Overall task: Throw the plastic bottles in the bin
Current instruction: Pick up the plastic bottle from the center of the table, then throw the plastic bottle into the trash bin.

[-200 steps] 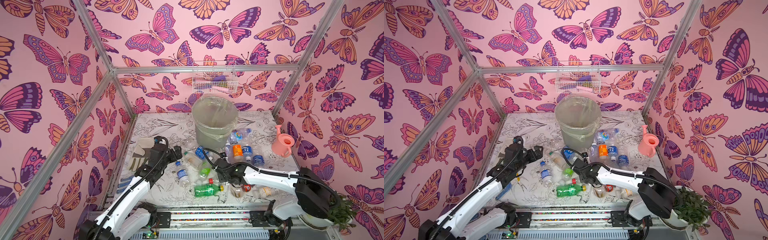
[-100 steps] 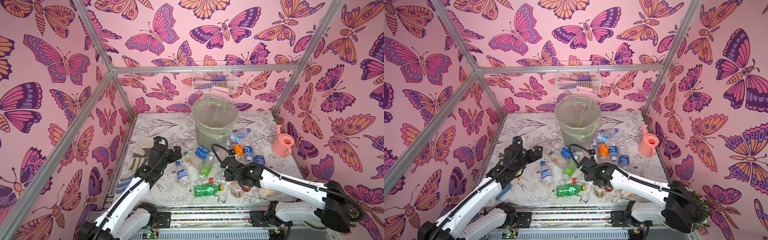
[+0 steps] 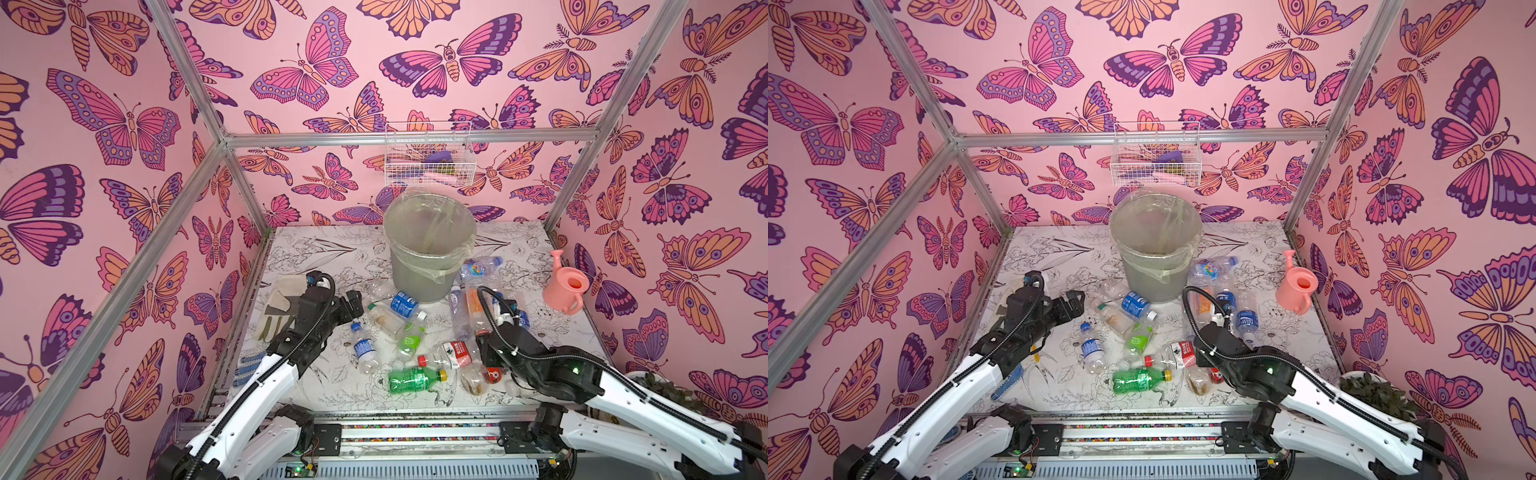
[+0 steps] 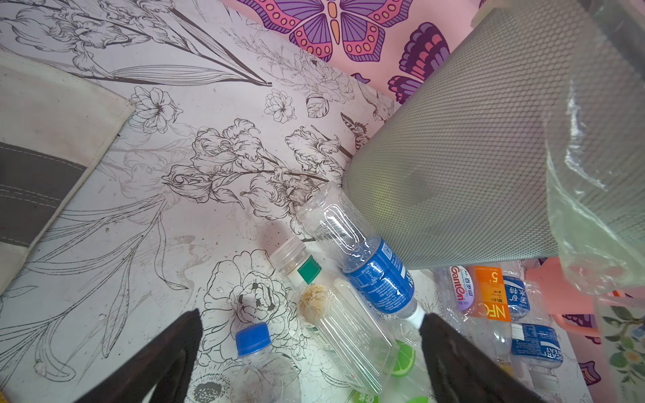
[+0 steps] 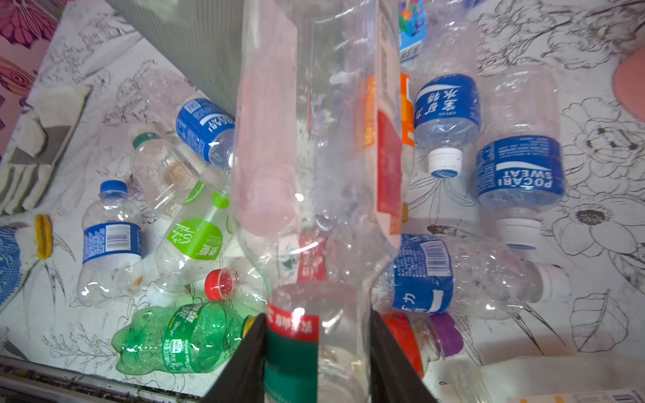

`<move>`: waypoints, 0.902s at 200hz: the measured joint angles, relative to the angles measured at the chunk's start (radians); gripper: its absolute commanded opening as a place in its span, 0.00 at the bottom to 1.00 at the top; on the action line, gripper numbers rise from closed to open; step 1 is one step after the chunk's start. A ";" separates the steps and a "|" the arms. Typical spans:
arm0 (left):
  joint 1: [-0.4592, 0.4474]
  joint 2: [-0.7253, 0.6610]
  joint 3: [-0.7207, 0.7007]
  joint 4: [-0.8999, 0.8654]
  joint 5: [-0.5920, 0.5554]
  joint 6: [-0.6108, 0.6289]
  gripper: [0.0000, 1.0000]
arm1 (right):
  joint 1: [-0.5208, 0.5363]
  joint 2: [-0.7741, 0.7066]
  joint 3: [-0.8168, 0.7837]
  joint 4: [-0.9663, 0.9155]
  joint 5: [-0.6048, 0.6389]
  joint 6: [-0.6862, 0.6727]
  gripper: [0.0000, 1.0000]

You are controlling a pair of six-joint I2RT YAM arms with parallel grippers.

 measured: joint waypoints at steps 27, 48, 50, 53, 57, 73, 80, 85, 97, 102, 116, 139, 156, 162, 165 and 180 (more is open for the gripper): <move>0.000 0.000 0.002 -0.001 0.007 0.000 1.00 | 0.000 -0.045 0.032 -0.045 0.077 -0.030 0.01; 0.000 0.000 0.002 -0.001 0.021 -0.001 1.00 | 0.000 -0.048 0.125 -0.072 0.147 -0.097 0.01; 0.000 0.000 0.002 -0.001 0.022 -0.001 1.00 | 0.000 -0.048 0.132 -0.073 0.151 -0.103 0.01; 0.000 -0.001 0.002 -0.001 0.024 -0.001 1.00 | 0.000 -0.048 0.153 -0.073 0.163 -0.118 0.01; 0.000 -0.002 0.002 -0.002 0.025 -0.002 1.00 | 0.000 -0.048 0.169 -0.073 0.173 -0.131 0.01; -0.002 -0.011 0.002 -0.004 0.029 -0.009 1.00 | 0.000 -0.044 0.248 -0.063 0.213 -0.206 0.03; -0.003 -0.017 0.002 -0.004 0.031 -0.012 1.00 | 0.000 -0.040 0.280 -0.050 0.228 -0.241 0.03; -0.003 -0.021 0.002 -0.004 0.032 -0.013 1.00 | 0.000 -0.038 0.296 -0.037 0.234 -0.263 0.03; -0.004 -0.029 0.002 -0.004 0.037 -0.016 1.00 | 0.000 -0.021 0.336 0.005 0.245 -0.332 0.04; -0.004 -0.031 0.002 -0.004 0.040 -0.018 1.00 | 0.000 -0.011 0.351 0.021 0.245 -0.362 0.04; -0.004 -0.034 0.002 -0.004 0.051 -0.021 1.00 | 0.000 0.029 0.395 0.072 0.242 -0.433 0.04; -0.005 -0.035 0.002 -0.005 0.066 -0.027 1.00 | -0.030 0.146 0.498 0.137 0.188 -0.540 0.04; -0.005 -0.036 0.002 -0.005 0.082 -0.035 1.00 | -0.098 0.243 0.584 0.163 0.101 -0.588 0.03; -0.005 -0.037 0.002 -0.005 0.086 -0.037 1.00 | -0.131 0.278 0.618 0.169 0.060 -0.599 0.03; -0.005 -0.037 0.002 -0.005 0.089 -0.039 1.00 | -0.151 0.298 0.633 0.170 0.037 -0.602 0.03; -0.005 -0.040 -0.001 -0.004 0.100 -0.047 1.00 | -0.231 0.373 0.694 0.175 -0.062 -0.605 0.03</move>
